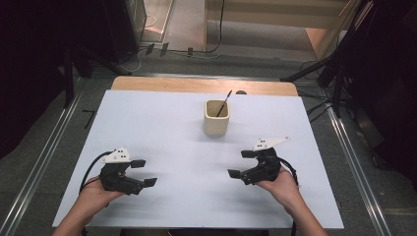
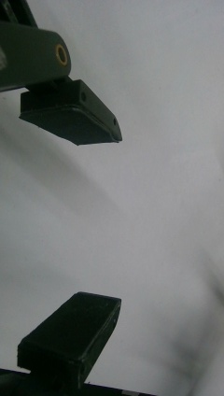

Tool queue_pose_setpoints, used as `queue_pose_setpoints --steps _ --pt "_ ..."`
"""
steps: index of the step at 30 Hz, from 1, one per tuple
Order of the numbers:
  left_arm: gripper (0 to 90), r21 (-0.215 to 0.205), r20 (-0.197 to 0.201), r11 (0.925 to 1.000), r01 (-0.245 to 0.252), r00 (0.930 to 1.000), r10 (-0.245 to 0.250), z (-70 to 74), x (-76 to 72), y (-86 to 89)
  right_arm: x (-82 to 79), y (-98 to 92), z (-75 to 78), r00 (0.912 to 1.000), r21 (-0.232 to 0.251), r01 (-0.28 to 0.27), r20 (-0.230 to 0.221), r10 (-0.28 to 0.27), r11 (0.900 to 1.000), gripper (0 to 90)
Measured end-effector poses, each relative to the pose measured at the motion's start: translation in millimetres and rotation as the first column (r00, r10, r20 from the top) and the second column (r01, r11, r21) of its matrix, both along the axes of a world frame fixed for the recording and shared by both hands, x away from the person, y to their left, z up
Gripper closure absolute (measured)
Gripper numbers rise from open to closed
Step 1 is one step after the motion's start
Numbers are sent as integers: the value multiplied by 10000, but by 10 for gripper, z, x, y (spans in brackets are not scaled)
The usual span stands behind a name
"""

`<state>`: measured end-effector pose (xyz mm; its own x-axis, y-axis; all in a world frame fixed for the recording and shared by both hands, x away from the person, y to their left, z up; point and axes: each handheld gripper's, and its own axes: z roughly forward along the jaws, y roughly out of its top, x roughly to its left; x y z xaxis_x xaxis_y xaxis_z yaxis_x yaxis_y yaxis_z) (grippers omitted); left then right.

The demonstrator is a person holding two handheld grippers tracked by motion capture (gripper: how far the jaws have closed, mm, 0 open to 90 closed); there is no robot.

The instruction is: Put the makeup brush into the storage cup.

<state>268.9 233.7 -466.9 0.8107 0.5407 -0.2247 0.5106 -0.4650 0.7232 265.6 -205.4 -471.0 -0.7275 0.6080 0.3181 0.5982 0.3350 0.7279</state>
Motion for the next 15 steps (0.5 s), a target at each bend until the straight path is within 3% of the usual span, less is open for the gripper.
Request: queue_pose_setpoints --steps 15 --pt "175 61 28 10000 -18 10000 18 -5 1 -5 -114 -335 -53 9988 -355 480 102 -476 9982 71"
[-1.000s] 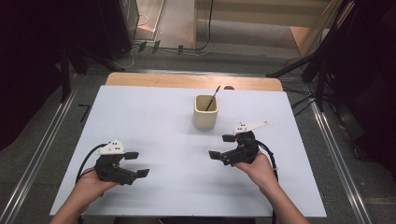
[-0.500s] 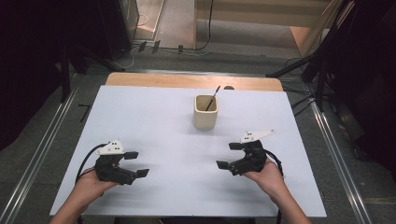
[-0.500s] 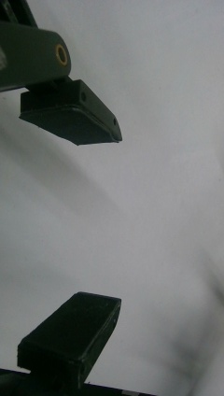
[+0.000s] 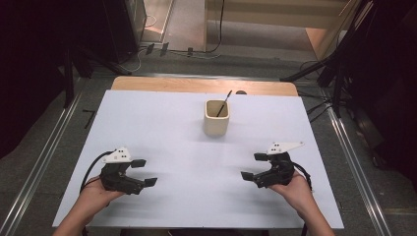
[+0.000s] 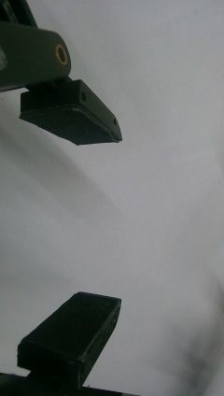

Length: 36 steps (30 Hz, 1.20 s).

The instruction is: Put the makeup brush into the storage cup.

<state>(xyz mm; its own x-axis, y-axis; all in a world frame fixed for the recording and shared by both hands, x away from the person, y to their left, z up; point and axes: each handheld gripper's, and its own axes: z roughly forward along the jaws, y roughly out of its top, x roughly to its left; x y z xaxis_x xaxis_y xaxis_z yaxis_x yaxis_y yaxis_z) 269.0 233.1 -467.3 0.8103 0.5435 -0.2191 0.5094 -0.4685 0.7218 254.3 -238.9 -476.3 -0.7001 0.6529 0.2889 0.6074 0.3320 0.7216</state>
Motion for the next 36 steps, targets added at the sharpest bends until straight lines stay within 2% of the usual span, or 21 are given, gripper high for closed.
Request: queue_pose_setpoints --steps 7,20,22,36 --pt "175 5 -20 10000 6 10000 -5 -2 0 0 -30 -110 -11 9999 241 143 -68 -141 9996 77" --pt "175 29 -7 10000 8 10000 -8 -11 0 2 -31 -198 -34 9996 -123 185 227 -182 9998 98" --pt "175 28 -35 10000 5 10000 -5 -14 1 -1 -31 -189 -36 9998 -100 170 118 -168 9998 98" --pt "175 -19 -45 10000 -6 10000 6 -9 12 4 -21 -169 -54 10000 -267 21 88 -19 9996 99"
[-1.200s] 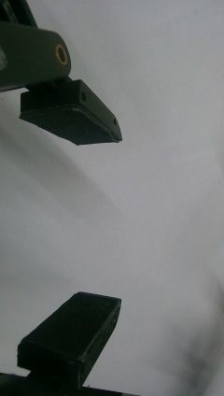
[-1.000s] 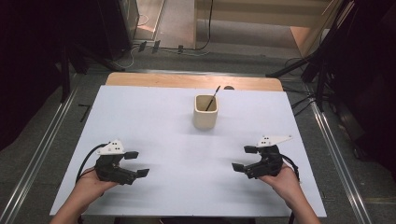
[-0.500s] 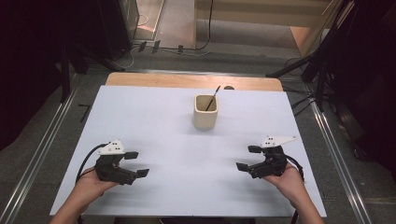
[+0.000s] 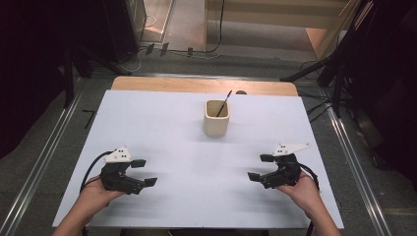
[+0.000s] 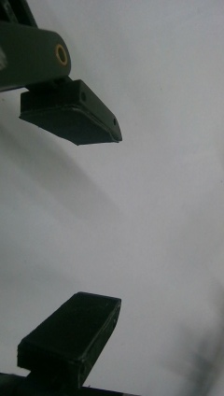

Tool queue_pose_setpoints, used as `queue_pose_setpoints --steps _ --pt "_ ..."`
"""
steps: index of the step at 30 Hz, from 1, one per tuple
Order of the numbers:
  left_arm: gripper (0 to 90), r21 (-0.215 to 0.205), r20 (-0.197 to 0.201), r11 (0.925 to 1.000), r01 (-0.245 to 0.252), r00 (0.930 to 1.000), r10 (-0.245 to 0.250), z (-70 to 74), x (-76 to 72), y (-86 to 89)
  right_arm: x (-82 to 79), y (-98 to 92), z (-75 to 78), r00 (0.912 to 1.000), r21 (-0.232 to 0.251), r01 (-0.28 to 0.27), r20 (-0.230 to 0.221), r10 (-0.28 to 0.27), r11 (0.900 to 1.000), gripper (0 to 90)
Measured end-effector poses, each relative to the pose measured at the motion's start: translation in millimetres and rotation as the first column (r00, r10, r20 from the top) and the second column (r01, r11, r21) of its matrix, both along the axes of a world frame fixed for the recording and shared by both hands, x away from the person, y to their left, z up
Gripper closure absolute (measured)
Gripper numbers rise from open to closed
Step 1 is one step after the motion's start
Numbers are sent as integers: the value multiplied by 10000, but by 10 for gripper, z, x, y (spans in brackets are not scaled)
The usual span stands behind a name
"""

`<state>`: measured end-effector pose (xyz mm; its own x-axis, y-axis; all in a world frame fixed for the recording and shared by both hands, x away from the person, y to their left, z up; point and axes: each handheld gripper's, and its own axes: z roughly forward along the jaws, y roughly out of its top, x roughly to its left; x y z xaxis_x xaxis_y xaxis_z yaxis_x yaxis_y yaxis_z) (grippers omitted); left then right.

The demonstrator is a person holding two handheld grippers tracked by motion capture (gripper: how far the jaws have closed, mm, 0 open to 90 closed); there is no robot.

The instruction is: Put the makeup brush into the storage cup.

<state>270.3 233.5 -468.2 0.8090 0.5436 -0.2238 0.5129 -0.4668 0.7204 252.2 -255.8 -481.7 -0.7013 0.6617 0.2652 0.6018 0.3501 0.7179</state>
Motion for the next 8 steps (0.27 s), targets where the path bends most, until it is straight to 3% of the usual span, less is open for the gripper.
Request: queue_pose_setpoints --steps 8 --pt "175 0 -6 10000 -30 10000 30 4 -1 1 0 -1 -1 10000 -45 -12 1 12 10000 99"
